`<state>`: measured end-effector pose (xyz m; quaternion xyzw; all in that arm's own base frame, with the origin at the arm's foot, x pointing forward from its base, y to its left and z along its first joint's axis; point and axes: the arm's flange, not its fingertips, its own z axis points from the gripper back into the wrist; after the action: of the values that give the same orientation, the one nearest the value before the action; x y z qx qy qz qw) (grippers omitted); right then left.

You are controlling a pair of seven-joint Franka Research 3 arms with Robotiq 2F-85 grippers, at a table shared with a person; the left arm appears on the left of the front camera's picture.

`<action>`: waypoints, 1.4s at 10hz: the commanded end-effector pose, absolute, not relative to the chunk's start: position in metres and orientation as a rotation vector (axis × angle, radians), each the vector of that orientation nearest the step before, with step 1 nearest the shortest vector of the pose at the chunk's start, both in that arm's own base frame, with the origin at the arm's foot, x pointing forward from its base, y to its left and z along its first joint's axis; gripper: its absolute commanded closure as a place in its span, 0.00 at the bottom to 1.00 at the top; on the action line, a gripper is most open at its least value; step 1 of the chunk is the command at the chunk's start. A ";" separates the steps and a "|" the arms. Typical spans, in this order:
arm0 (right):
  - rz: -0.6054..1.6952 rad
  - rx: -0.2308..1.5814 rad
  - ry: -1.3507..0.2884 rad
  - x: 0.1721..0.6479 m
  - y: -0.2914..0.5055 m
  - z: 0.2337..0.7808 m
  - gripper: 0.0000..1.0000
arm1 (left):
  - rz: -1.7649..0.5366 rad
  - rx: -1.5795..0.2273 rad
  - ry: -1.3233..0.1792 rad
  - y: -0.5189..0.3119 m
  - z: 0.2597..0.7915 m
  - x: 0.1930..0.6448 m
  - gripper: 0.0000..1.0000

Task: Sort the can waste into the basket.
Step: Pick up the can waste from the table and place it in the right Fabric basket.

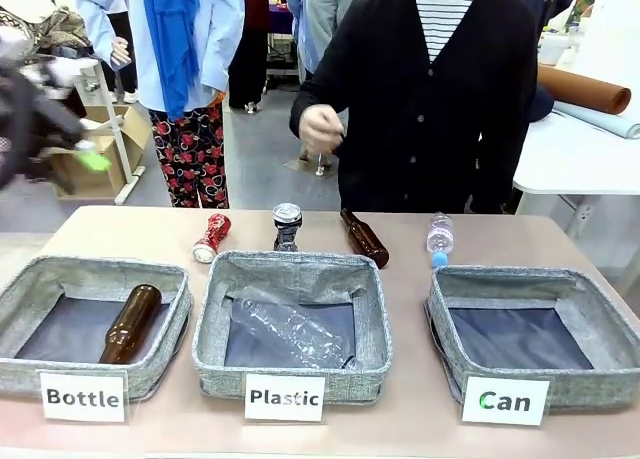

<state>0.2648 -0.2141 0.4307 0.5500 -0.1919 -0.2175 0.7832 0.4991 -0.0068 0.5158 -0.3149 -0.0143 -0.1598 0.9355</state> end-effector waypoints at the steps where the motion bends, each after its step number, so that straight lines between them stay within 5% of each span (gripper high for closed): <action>1: -0.450 1.204 -0.444 0.266 -0.215 0.431 0.00 | -0.343 -0.491 0.115 -0.043 0.499 0.565 0.00; 6: -0.450 1.204 -0.444 0.266 -0.215 0.431 0.00 | -0.301 -0.241 0.048 -0.148 0.412 0.634 0.00; 14: -0.450 1.204 -0.444 0.266 -0.215 0.431 0.00 | -0.132 -0.072 -0.113 -0.176 0.318 0.646 0.00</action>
<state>0.2648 -0.2141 0.4306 0.5500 -0.1917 -0.2175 0.7833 0.6507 -0.1743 0.3252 -0.0683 -0.0465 -0.0822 0.9932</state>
